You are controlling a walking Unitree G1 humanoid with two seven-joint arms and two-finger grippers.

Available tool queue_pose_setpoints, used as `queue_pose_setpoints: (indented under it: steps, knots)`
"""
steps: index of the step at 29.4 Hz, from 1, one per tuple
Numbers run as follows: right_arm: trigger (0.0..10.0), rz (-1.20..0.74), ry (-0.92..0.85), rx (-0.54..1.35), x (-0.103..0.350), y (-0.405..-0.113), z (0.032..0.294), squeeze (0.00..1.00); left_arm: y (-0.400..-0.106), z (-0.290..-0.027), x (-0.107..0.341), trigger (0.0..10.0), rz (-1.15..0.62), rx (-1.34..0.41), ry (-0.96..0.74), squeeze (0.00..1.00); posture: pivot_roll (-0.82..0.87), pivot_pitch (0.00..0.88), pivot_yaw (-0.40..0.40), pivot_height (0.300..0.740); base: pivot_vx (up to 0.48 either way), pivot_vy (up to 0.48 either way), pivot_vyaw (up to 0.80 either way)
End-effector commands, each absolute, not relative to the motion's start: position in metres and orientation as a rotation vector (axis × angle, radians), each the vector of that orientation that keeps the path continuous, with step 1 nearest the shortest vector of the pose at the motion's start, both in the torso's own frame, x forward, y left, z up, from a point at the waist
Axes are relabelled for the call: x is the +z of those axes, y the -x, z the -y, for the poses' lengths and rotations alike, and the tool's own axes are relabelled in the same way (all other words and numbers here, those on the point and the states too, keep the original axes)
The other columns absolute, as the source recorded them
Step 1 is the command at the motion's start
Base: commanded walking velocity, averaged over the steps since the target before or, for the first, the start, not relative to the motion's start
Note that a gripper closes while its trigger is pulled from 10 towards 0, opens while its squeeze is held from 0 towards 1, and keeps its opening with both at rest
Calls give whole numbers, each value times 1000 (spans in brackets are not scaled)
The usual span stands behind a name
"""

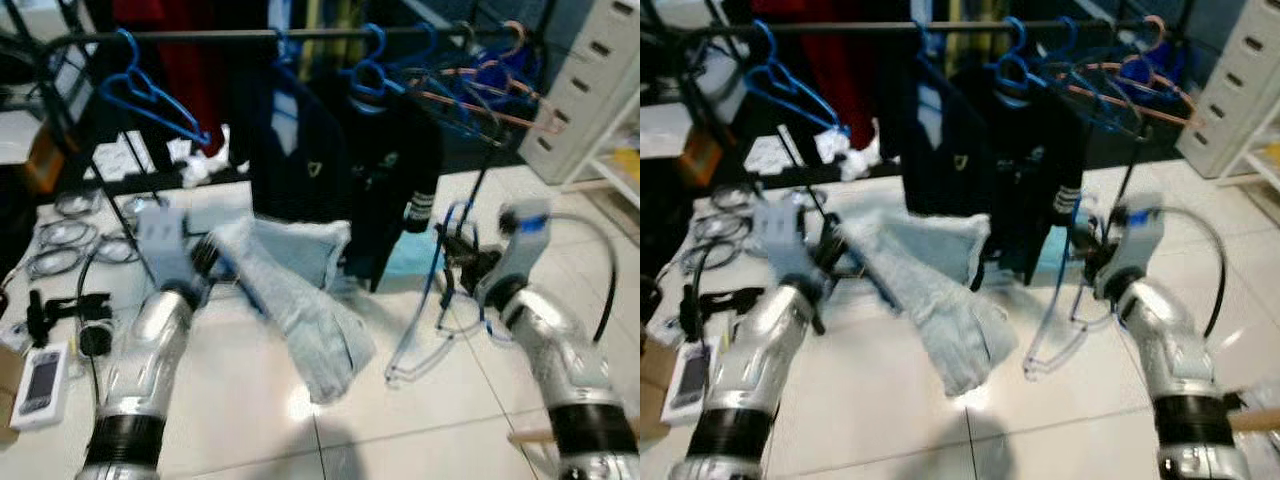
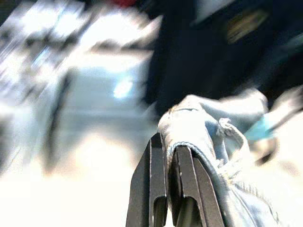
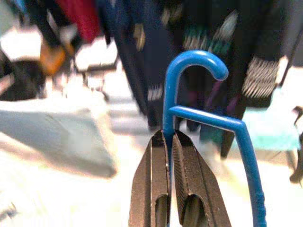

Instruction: Hang hanger

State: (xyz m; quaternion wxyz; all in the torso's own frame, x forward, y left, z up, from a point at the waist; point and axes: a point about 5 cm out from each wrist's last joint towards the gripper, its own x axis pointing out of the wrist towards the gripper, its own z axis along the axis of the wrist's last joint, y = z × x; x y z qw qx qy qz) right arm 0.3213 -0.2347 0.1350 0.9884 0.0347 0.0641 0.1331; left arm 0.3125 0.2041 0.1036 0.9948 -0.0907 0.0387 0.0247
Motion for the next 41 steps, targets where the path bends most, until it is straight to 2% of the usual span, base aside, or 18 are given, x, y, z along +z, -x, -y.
queue_pose_setpoints:
  steps: [1, 2, 5, 7, 15, 20, 27, 28, 31, 32, 34, 35, 41]
  knots:
    - [10000, -178, -34, 276, 113, -314, 233, 0, -300, -216, 80, 10000, -152, 103, 163, 0, -32, 136, 3, 740, 0, 0, 794]
    - [10000, -246, -30, 268, 91, -304, 235, 0, -286, -215, 58, 10000, -229, 106, 159, 0, -26, 136, 1, 740, 0, 0, 794]
    - [10000, -288, -30, 263, 77, -297, 236, 0, -277, -213, 46, 10000, -272, 100, 154, 0, -26, 136, 1, 740, 0, 0, 794]
    - [10000, -367, -37, 256, 52, -280, 237, 0, -259, -204, 28, 10000, -335, 86, 172, 0, -5, 138, -10, 740, 0, 0, 794]
    - [10000, -439, -59, 243, 22, -261, 230, 0, -247, -188, 7, 10000, -404, 50, 141, 0, 4, 138, -7, 740, 0, 0, 793]
    - [10000, -463, -51, 229, 6, -251, 230, 0, -238, -202, -16, 10000, -459, 79, 126, 0, 13, 143, -6, 740, 0, 0, 793]
    - [10000, -462, -68, 211, -1, -246, 233, 0, -234, -214, -26, 10000, -503, 99, 145, 0, 7, 138, 0, 740, 0, 0, 785]
    - [10000, -466, -74, 205, -3, -246, 234, 0, -234, -213, -26, 0, -498, 80, 167, 0, 9, 134, -2, 740, 0, 0, 781]
    - [10000, -475, -94, 193, -6, -244, 238, 0, -235, -210, -28, 0, -513, 26, 157, 0, 10, 130, -4, 740, 0, 0, 781]
    - [10000, -477, -97, 192, -7, -243, 239, 0, -234, -212, -30, 5216, -526, 43, 148, 0, 13, 127, -6, 740, 0, 0, 781]
    - [10000, -478, -99, 191, -8, -243, 239, 0, -233, -213, -31, 5216, -534, 58, 143, 0, 13, 127, -6, 740, 0, 0, 781]
    - [10000, -478, -98, 191, -8, -243, 239, 0, -233, -214, -32, 10000, -537, 69, 142, 0, 13, 127, -6, 740, 0, 0, 781]
    - [10000, -491, -94, 203, -11, -241, 240, 0, -224, -224, -40, 10000, -573, 73, 148, 0, 18, 115, -9, 740, 0, 0, 782]
